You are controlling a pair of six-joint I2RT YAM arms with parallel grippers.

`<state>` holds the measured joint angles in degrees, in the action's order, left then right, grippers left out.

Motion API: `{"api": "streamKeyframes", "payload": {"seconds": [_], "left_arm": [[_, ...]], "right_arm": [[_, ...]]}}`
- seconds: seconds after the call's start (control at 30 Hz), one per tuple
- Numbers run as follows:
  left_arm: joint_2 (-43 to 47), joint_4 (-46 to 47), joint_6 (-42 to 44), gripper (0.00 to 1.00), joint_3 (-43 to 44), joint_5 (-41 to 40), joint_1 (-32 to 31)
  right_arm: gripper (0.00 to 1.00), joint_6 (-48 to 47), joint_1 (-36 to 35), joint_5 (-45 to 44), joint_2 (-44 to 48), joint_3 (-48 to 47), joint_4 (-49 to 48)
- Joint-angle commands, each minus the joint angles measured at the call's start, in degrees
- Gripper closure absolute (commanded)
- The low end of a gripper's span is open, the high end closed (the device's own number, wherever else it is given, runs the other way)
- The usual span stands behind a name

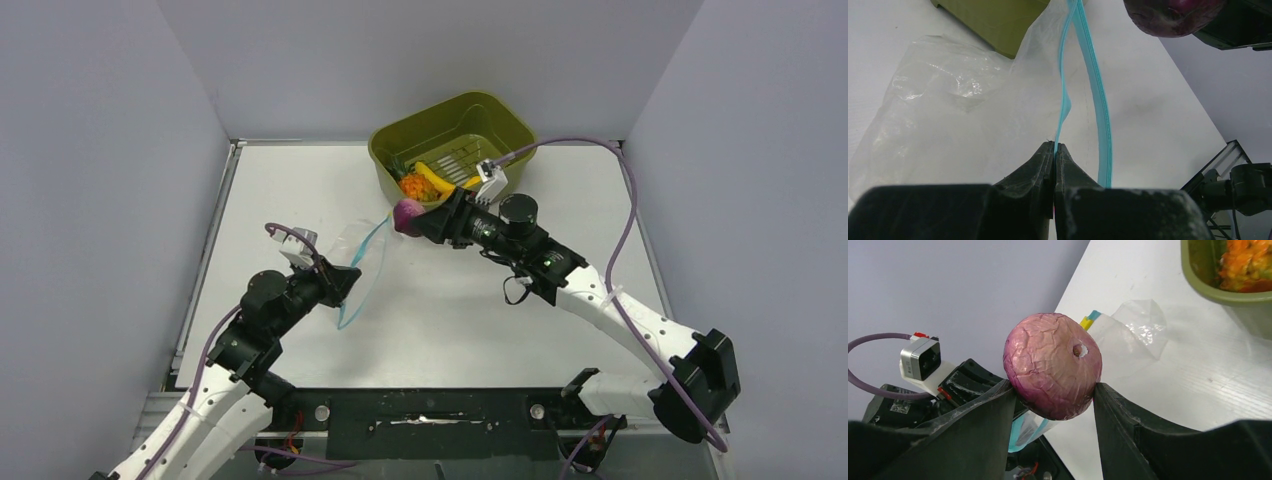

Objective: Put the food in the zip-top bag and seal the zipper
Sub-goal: Place the fake vegetable in the zipper food storage bag.

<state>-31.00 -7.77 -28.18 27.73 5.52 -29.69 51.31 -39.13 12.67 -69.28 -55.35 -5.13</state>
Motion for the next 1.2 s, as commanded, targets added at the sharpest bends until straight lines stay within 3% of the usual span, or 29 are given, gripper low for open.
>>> {"api": "streamKeyframes", "payload": {"seconds": [0.0, 0.53, 1.17], "left_arm": [[-0.2, 3.9, -1.1, 1.00, 1.0, 2.1, -0.1], [0.3, 4.2, -2.6, 1.00, 1.8, 2.5, -0.1], [0.5, 6.9, -5.2, 1.00, 1.5, 2.3, -0.1]], "right_arm": [[0.75, 5.8, -2.5, -0.8, -2.8, -4.3, -4.7], [0.74, 5.4, -10.2, -3.8, -7.1, -8.0, -4.4], [0.70, 2.8, -11.6, -4.9, -7.7, -8.9, 10.4]]}}
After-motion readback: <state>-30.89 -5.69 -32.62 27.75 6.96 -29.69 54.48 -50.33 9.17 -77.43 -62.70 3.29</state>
